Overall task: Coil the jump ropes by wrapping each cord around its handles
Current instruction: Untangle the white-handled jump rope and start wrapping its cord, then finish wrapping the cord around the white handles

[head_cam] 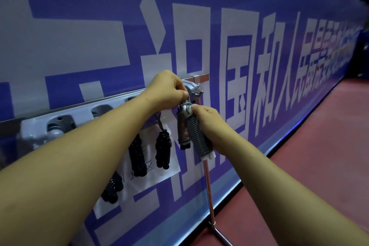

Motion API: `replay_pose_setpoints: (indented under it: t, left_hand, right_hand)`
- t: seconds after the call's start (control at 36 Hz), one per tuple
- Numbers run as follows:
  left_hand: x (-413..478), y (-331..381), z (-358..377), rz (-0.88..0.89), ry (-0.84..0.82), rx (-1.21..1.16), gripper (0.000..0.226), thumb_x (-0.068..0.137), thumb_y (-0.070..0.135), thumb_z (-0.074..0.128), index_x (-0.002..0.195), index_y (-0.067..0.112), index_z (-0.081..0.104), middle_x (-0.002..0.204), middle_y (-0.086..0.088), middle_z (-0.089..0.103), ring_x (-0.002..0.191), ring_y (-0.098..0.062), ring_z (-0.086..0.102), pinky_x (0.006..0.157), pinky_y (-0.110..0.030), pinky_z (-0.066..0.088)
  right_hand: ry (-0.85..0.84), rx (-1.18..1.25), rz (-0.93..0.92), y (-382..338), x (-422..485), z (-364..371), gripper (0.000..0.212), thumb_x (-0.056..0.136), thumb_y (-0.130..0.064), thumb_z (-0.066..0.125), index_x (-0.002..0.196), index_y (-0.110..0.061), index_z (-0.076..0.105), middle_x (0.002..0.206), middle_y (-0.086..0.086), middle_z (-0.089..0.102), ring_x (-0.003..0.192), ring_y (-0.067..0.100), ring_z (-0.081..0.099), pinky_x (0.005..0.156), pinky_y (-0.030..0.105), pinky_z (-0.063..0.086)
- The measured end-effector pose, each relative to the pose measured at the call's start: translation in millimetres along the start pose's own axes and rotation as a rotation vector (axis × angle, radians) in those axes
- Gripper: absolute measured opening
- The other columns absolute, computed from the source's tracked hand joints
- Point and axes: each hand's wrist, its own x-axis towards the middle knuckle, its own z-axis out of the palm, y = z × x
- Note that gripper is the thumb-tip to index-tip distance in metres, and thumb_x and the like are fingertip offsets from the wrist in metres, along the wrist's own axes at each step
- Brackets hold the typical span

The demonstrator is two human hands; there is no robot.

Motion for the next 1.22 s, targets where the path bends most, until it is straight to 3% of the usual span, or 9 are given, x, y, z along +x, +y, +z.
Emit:
replay_pose_setpoints:
  t: [0.11, 0.33, 0.5, 0.69, 0.78, 0.94, 1.03, 1.11, 1.22]
  left_hand:
    - [23.2, 7.6, 9.3, 0.017, 0.001, 0.032, 0.011, 0.088, 0.017, 0.072, 0.081, 0.012, 0.079, 0.071, 0.004, 0.069, 0.070, -0.015, 0.067, 0.058, -0.025, 0.052]
    - [74.5, 21.1, 40.1, -0.021, -0.020, 0.112, 0.005, 0.081, 0.015, 0.075, 0.080, 0.012, 0.079, 0.079, -0.004, 0.073, 0.076, -0.019, 0.072, 0.067, -0.035, 0.064]
    - [91.0, 12.6, 52.6, -0.162, -0.038, 0.105, 0.010, 0.084, 0.015, 0.071, 0.081, 0.006, 0.073, 0.077, -0.011, 0.073, 0.068, -0.025, 0.071, 0.057, -0.030, 0.057]
    - [91.8, 7.8, 53.3, -0.255, -0.198, -0.001, 0.017, 0.094, 0.014, 0.070, 0.090, -0.002, 0.075, 0.077, -0.014, 0.077, 0.062, -0.022, 0.068, 0.079, -0.038, 0.062]
    - [88.0, 7.2, 55.5, -0.268, -0.172, 0.018, 0.028, 0.096, 0.016, 0.068, 0.070, 0.006, 0.066, 0.057, -0.008, 0.069, 0.049, -0.018, 0.064, 0.061, -0.028, 0.057]
    - [69.4, 10.9, 40.4, -0.157, -0.003, -0.154, 0.020, 0.097, 0.013, 0.065, 0.080, 0.002, 0.061, 0.072, -0.020, 0.073, 0.061, -0.031, 0.074, 0.052, -0.036, 0.061]
    - [51.8, 24.0, 43.0, -0.072, 0.069, -0.146, 0.007, 0.093, 0.013, 0.064, 0.090, 0.007, 0.063, 0.075, -0.012, 0.073, 0.058, -0.020, 0.073, 0.048, -0.030, 0.058]
    - [31.3, 40.3, 57.3, 0.044, 0.144, -0.133, 0.013, 0.091, 0.021, 0.066, 0.082, 0.019, 0.058, 0.071, -0.001, 0.068, 0.058, -0.011, 0.068, 0.051, -0.028, 0.055]
    - [-10.2, 68.5, 110.0, 0.070, -0.084, -0.249, 0.016, 0.093, 0.022, 0.067, 0.085, 0.009, 0.062, 0.066, -0.007, 0.070, 0.052, -0.012, 0.068, 0.048, -0.029, 0.053]
  right_hand:
    - [0.022, 0.009, -0.016, 3.6, 20.6, -16.4, 0.030, 0.105, -0.033, 0.048, 0.102, -0.009, 0.065, 0.089, 0.017, 0.071, 0.074, 0.030, 0.069, 0.071, 0.042, 0.056]
    - [0.165, -0.010, -0.070, 15.9, 56.8, -39.5, 0.033, 0.106, -0.035, 0.047, 0.106, -0.009, 0.068, 0.082, 0.009, 0.074, 0.078, 0.025, 0.070, 0.085, 0.049, 0.059]
    - [0.163, -0.087, -0.048, 24.0, 73.3, -42.7, 0.034, 0.107, -0.038, 0.045, 0.100, -0.013, 0.067, 0.077, 0.005, 0.076, 0.080, 0.024, 0.067, 0.073, 0.038, 0.057]
    - [0.131, -0.100, -0.014, 38.3, 78.5, -40.2, 0.043, 0.108, -0.045, 0.040, 0.109, -0.013, 0.067, 0.083, 0.005, 0.077, 0.081, 0.022, 0.067, 0.076, 0.039, 0.056]
    - [0.116, -0.144, 0.038, 39.1, 77.7, -39.8, 0.043, 0.108, -0.047, 0.038, 0.114, -0.015, 0.067, 0.096, 0.006, 0.076, 0.095, 0.023, 0.068, 0.072, 0.036, 0.053]
    - [0.175, -0.221, 0.067, 40.9, 61.7, -48.1, 0.037, 0.106, -0.050, 0.043, 0.096, -0.021, 0.064, 0.114, 0.011, 0.067, 0.106, 0.025, 0.063, 0.093, 0.043, 0.054]
    - [0.223, -0.262, 0.135, 44.2, 43.7, -62.2, 0.034, 0.105, -0.047, 0.047, 0.099, -0.017, 0.062, 0.120, 0.015, 0.065, 0.108, 0.029, 0.065, 0.095, 0.048, 0.054]
    - [0.238, -0.288, 0.230, 51.3, 20.7, -84.8, 0.034, 0.100, -0.043, 0.056, 0.112, -0.012, 0.065, 0.116, 0.013, 0.070, 0.100, 0.028, 0.070, 0.091, 0.048, 0.054]
    - [0.265, -0.347, 0.327, 75.1, -34.2, -121.4, 0.023, 0.095, -0.036, 0.060, 0.100, -0.015, 0.065, 0.099, 0.002, 0.076, 0.088, 0.025, 0.073, 0.080, 0.038, 0.049]
